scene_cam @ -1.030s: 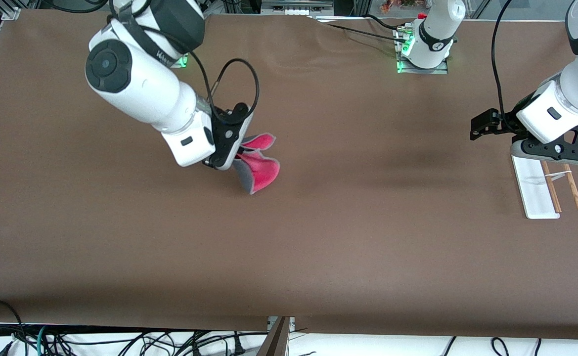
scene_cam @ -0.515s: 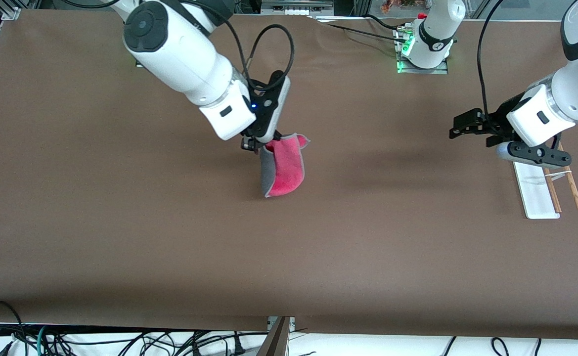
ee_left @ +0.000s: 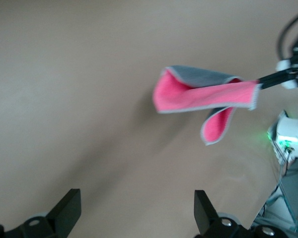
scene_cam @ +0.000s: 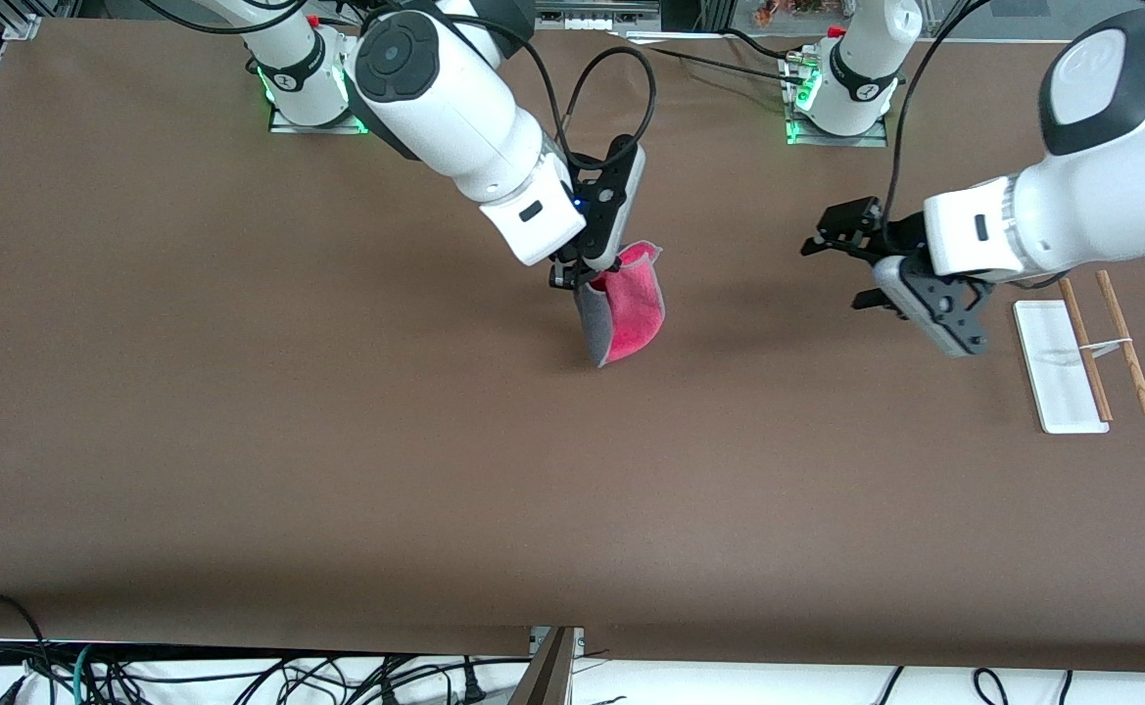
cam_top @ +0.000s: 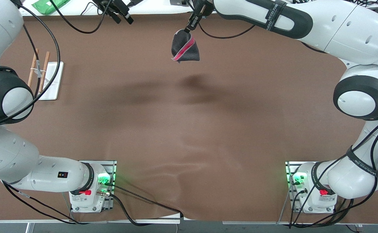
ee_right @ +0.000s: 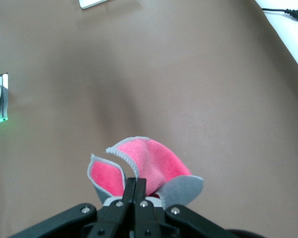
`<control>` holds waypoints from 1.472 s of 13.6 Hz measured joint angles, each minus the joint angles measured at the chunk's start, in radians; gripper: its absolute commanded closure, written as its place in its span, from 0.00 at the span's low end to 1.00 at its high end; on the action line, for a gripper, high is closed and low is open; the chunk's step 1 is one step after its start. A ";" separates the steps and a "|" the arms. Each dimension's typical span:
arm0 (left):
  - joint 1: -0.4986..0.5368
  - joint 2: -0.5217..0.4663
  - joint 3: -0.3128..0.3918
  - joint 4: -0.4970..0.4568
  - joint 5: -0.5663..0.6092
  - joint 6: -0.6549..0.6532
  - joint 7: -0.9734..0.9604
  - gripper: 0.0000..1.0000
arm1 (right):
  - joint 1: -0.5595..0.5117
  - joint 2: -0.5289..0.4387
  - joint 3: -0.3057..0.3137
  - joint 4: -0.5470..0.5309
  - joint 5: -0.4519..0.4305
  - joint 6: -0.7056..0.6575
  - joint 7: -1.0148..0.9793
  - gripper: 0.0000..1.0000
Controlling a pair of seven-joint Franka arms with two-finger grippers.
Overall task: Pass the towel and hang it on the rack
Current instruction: 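Grasp the hanging towel with the left gripper beside the right gripper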
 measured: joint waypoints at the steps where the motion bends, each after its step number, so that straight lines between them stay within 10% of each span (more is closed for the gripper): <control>1: -0.007 0.010 -0.001 -0.021 -0.040 0.030 0.082 0.00 | 0.005 0.001 0.000 0.000 0.000 0.003 0.001 1.00; 10: -0.013 0.060 -0.151 -0.169 -0.250 0.334 0.620 0.05 | 0.008 0.001 0.000 0.002 0.000 0.047 0.002 1.00; 13: -0.015 0.057 -0.209 -0.222 -0.284 0.463 0.665 0.41 | 0.014 0.001 0.000 0.002 0.000 0.059 0.002 1.00; 15: -0.016 0.057 -0.230 -0.230 -0.285 0.496 0.681 1.00 | 0.016 0.001 0.000 0.002 0.000 0.060 0.002 1.00; 20: -0.007 0.052 -0.232 -0.243 -0.285 0.501 0.739 1.00 | 0.016 0.001 0.000 0.002 0.000 0.061 0.003 1.00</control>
